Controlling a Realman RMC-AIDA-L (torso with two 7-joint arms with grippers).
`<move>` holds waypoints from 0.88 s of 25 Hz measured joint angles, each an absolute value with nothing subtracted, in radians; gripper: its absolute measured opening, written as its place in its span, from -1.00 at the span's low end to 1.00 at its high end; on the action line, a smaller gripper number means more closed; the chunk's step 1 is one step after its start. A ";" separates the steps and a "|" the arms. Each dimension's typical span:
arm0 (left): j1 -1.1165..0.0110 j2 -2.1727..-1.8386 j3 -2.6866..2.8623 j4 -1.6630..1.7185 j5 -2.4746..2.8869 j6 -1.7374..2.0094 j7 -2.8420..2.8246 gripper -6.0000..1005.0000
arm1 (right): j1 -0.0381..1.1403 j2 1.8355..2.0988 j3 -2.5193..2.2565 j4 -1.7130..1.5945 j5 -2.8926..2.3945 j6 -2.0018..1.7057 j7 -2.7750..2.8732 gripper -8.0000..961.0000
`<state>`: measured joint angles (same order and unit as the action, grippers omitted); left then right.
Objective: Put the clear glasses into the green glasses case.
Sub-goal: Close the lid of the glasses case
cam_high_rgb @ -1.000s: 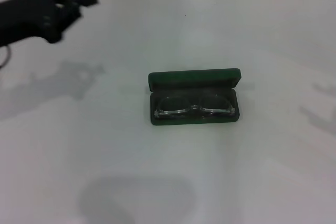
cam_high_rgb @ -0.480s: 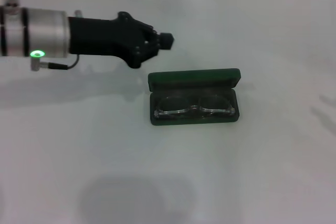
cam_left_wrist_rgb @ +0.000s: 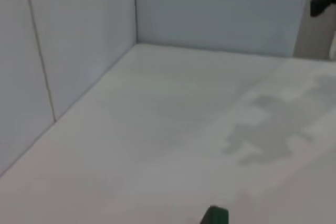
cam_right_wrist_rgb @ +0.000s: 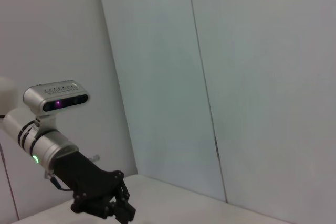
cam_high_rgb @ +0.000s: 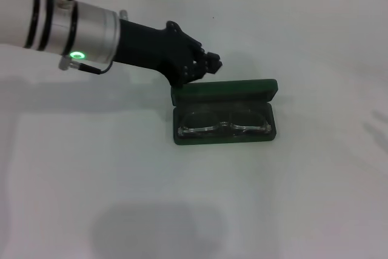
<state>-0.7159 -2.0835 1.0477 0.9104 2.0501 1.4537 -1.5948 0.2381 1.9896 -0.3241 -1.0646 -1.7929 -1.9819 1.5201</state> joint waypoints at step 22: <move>-0.812 -2.085 1.224 0.818 2.084 1.267 -1.614 -0.80 | 0.239 1.990 -0.325 -0.997 -1.816 -1.979 1.458 -0.37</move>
